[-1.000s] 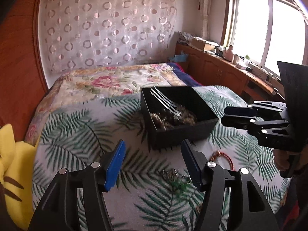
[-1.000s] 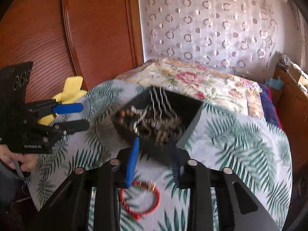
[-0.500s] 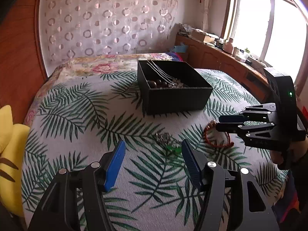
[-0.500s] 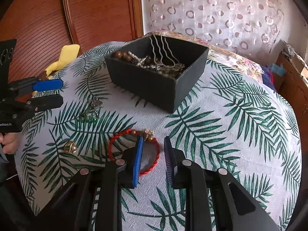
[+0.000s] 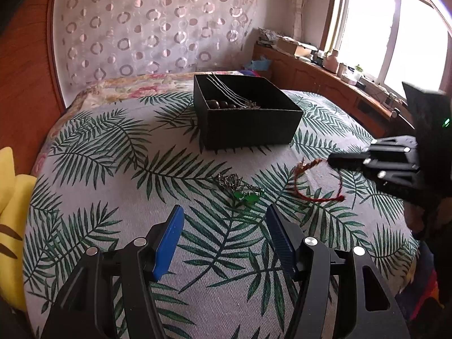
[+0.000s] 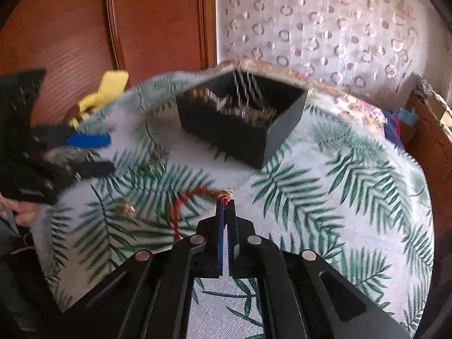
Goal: Organize jewelry
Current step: 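Grasp the red bead bracelet with the right tool while the left tool grasps the gold ring, then carry the gold ring into the black box with the left tool while the right tool drops the bracelet in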
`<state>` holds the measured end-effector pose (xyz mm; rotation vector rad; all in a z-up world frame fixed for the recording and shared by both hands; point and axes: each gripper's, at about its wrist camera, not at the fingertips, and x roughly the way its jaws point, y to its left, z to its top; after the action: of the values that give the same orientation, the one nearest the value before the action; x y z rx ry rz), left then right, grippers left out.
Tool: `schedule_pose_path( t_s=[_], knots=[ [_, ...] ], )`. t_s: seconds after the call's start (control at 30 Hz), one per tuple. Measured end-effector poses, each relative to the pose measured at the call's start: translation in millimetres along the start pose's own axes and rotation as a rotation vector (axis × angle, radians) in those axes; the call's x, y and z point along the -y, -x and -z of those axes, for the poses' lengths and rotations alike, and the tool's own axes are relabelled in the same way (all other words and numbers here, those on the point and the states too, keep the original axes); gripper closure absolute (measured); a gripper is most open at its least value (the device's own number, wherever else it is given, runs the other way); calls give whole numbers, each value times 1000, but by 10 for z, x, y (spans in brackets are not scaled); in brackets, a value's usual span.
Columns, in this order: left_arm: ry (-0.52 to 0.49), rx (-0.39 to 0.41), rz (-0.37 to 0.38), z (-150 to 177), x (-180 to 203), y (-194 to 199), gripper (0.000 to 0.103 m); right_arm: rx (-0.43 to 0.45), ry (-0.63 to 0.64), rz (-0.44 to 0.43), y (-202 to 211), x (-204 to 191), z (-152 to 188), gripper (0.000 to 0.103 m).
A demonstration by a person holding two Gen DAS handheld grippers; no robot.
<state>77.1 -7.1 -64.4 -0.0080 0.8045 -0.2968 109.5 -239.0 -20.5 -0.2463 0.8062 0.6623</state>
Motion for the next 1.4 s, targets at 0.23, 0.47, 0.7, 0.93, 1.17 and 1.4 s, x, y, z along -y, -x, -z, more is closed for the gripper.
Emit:
schedule_pose_path(
  t_s=[0.23,0.47,0.7,0.93,1.17,1.4],
  knots=[
    [-2,-2,8,23,40,8,45,93,-4,4,288,19,-163,100],
    [-22,-2,35,110,208,53,49,80,-45,23,282,72,-60,100],
    [-83,-38,75,160,462,-44,68,67,-81,15,249,89,124,100],
    [-108,-76,63,148,530,-178,70,65,-94,10,242,124,163,100],
    [-155,-83,13,152,597,-221,85,64,-96,7,241,122,168,100],
    [-130,-69,33,130,543,-168,85,73,-87,5,253,116,118,100]
  ],
)
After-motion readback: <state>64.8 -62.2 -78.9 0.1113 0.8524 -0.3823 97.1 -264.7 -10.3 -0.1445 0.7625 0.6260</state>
